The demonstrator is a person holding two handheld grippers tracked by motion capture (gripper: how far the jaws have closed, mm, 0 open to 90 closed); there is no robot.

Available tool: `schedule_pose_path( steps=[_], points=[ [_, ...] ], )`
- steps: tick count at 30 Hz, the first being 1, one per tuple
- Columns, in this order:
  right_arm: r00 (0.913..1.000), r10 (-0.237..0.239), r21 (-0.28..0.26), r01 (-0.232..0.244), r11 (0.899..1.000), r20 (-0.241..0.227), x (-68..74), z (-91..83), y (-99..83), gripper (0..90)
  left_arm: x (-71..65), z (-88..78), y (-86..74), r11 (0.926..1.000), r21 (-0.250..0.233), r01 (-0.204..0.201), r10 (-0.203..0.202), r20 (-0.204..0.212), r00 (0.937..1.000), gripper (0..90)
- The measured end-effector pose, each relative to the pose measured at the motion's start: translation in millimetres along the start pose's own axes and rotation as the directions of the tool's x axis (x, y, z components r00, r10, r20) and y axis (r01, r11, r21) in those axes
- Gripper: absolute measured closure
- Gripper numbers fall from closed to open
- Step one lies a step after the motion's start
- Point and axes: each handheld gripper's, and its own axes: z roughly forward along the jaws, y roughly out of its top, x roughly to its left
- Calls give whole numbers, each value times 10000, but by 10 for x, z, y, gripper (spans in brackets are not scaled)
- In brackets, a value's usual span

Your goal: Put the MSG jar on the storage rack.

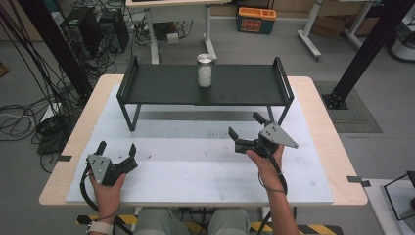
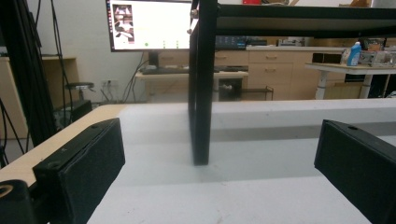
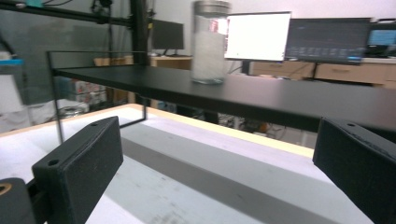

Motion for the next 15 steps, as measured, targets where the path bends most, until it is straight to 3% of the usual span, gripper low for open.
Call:
schedule_pose_path(
  steps=[2, 6, 8, 12, 15],
  points=[
    [9987, -17, -88, 21, 10000, 500, 2, -127, -115, 24, -1, 0, 0, 10000, -1, -3, 3, -2, 10000, 20],
    [9948, -375, -10, 378, 9993, 945, 4, -252, -214, 44, -1, 0, 0, 10000, 0, 0, 0, -9, 10000, 18],
    [9923, -204, -6, 206, 9998, 1220, -5, -349, -307, 45, -3, 0, 2, 10000, 10, 2, -1, -22, 10000, 15],
    [9887, 41, 6, -42, 10000, 1501, -20, -442, -393, 44, -6, 1, 2, 10000, 14, 2, -2, -36, 10000, 11],
    [9874, -26, 65, 16, 10000, 1581, -30, -479, -423, 44, -6, 0, 2, 10000, 11, 8, -8, -38, 10000, 11]
  ],
)
